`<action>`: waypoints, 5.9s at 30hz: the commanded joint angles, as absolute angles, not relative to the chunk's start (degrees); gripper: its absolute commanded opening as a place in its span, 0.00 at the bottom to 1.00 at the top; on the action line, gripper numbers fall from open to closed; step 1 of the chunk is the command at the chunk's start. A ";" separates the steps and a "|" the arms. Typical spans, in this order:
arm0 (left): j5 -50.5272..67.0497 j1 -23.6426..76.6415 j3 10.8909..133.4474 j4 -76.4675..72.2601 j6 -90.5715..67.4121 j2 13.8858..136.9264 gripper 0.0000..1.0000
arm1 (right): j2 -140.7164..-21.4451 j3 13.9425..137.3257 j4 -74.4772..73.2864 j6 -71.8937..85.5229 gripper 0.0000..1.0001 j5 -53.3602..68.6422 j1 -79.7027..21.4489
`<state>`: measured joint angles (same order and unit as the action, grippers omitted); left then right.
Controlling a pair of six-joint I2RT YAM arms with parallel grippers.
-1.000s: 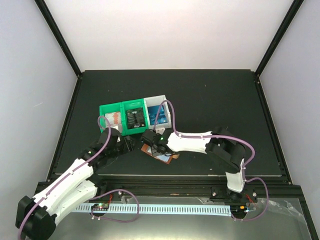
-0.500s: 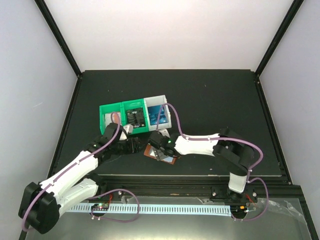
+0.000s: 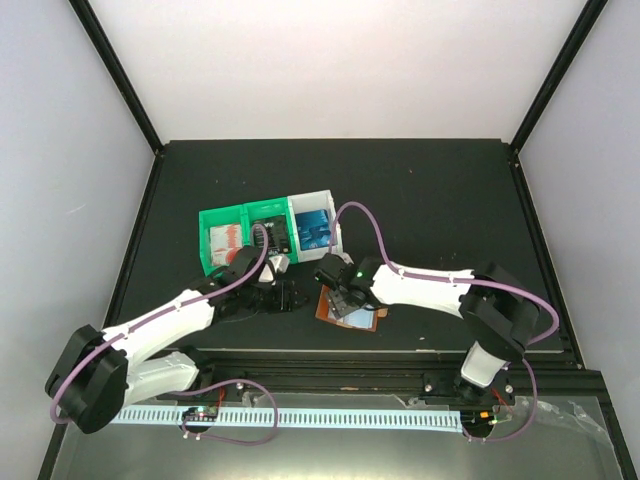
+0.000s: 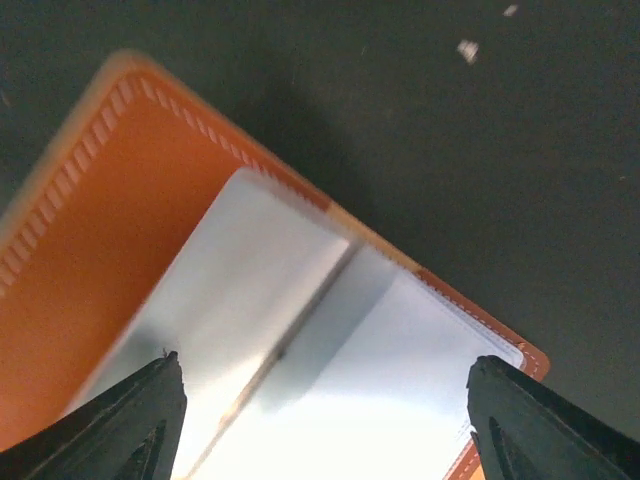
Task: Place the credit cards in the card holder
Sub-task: Open the card holder at the center of the board, then pick up the credit card from the storage box.
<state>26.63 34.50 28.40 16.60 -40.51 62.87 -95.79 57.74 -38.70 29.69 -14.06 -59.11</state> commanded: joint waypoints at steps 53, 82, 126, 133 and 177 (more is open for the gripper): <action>15.32 14.94 72.56 49.94 27.60 90.75 0.54 | -99.40 47.60 -26.80 24.79 0.81 -3.52 -54.28; 6.17 18.89 81.85 48.89 40.07 112.90 0.34 | -101.21 46.80 -22.43 32.29 0.77 3.91 -53.83; 10.29 18.90 86.92 57.39 38.09 116.06 0.38 | -101.60 48.77 -24.03 33.75 0.77 2.11 -53.88; 13.06 18.90 86.88 60.31 38.31 114.92 0.33 | -101.60 48.87 -24.17 33.82 0.76 1.90 -53.88; 17.92 21.27 79.97 59.73 34.54 108.32 0.50 | -102.84 48.69 -22.42 35.86 0.75 2.64 -53.88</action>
<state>19.03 20.95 79.99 61.69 34.70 108.42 -98.32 52.14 -18.04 33.61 -2.59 -53.39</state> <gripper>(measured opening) 0.492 0.754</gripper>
